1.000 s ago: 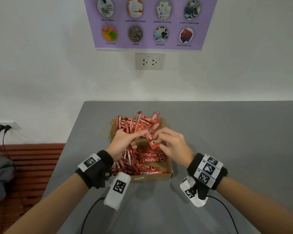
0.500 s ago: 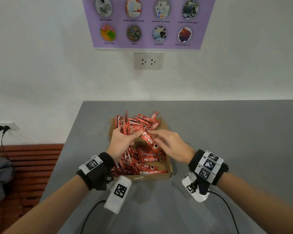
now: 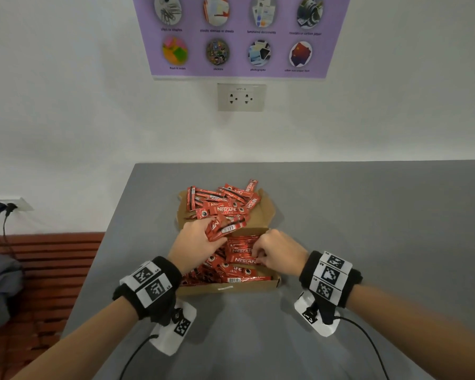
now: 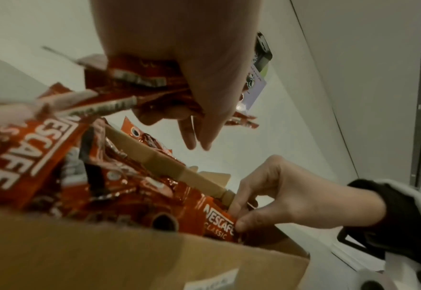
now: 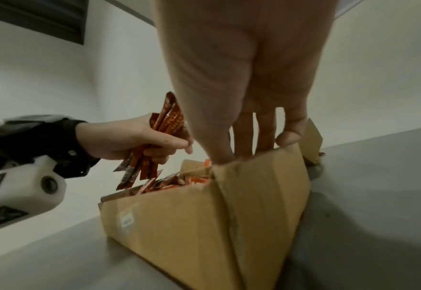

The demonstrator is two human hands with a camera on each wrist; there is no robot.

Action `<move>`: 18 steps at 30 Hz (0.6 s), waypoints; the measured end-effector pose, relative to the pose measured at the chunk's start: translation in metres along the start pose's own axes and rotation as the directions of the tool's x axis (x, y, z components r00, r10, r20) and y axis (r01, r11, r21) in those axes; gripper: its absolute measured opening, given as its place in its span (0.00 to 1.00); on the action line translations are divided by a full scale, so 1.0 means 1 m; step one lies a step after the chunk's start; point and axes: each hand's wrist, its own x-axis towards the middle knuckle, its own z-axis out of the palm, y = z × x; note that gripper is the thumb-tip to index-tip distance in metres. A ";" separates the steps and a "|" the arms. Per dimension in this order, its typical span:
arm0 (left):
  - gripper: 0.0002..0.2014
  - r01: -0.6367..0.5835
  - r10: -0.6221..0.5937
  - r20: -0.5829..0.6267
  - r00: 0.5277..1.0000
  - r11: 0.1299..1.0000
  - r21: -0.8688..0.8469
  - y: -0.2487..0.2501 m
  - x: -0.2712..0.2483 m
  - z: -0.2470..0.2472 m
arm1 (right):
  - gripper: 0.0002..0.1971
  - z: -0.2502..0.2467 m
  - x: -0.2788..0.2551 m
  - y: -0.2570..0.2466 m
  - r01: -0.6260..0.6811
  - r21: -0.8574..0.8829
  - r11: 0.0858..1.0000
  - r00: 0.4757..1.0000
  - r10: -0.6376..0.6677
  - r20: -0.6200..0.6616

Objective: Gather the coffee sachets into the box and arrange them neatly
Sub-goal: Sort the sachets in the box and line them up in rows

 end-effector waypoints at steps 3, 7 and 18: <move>0.09 0.013 -0.024 0.109 0.994 0.995 0.101 -0.005 0.002 0.006 | 0.07 -0.004 0.003 -0.004 0.019 -0.107 0.994 1.000 -0.019 -0.003; 0.14 0.025 -0.088 0.240 0.967 0.967 0.253 -0.004 0.004 0.019 | 0.07 -0.009 0.009 -0.005 -0.023 -0.166 0.986 1.000 0.020 -0.018; 0.15 0.001 -0.090 0.234 0.968 0.935 0.354 -0.004 0.008 0.028 | 0.06 -0.001 0.008 -0.001 -0.060 -0.217 0.974 0.998 0.053 -0.038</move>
